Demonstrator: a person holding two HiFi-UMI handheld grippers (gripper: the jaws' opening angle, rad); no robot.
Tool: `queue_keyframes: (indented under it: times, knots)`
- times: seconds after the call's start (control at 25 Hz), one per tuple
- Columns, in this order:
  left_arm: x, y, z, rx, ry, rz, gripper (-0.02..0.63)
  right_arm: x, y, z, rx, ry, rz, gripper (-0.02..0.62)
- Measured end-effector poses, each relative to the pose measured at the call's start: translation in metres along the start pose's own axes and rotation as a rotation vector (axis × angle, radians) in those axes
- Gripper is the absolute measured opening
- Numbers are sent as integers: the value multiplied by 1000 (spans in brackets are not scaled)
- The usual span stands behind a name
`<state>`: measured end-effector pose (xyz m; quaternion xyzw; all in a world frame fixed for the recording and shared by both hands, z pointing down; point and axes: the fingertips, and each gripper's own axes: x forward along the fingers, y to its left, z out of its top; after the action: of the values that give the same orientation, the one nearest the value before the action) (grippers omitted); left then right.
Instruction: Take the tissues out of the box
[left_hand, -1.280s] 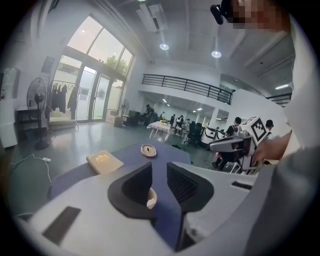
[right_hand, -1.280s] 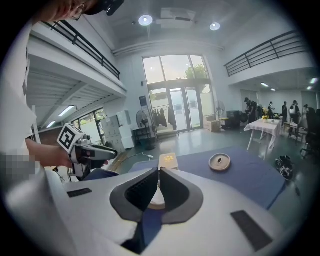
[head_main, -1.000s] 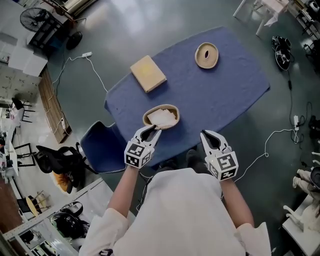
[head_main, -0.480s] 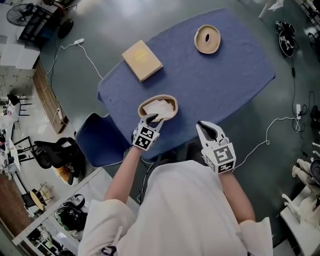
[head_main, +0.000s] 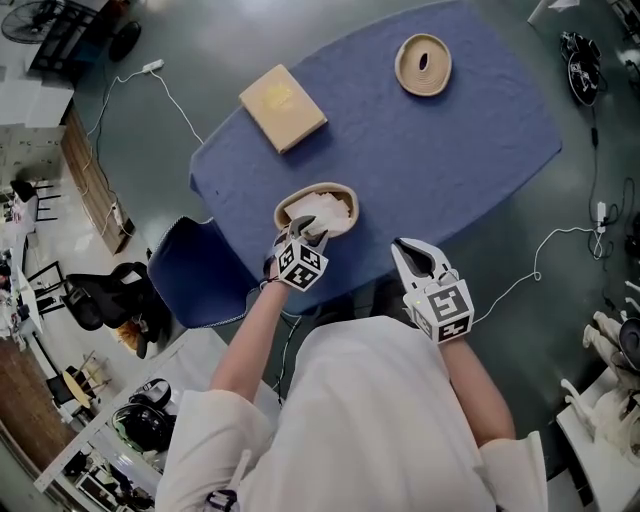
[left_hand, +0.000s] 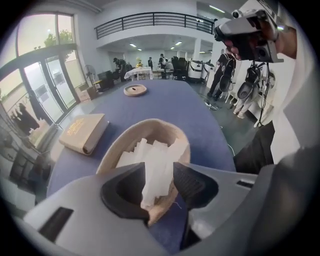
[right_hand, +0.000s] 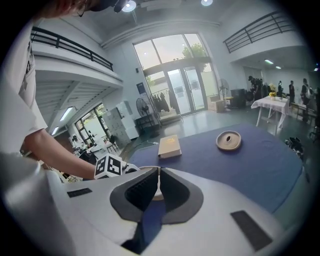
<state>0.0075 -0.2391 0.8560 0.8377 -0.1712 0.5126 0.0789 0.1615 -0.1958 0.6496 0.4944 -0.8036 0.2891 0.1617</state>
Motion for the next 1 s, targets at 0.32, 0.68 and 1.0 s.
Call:
queue_keyframes:
  times: [0.32,0.68,1.0]
  knots:
    - [18,10,-5,49,96,-18,169,10,-4,-4,32,19,21,36]
    - [42,14,-21,77,206,-10,25,13,-13,-15,57,36,35,36]
    - [20,4,-7,13,138,2,15,6,-22,-18,59,37,50,36]
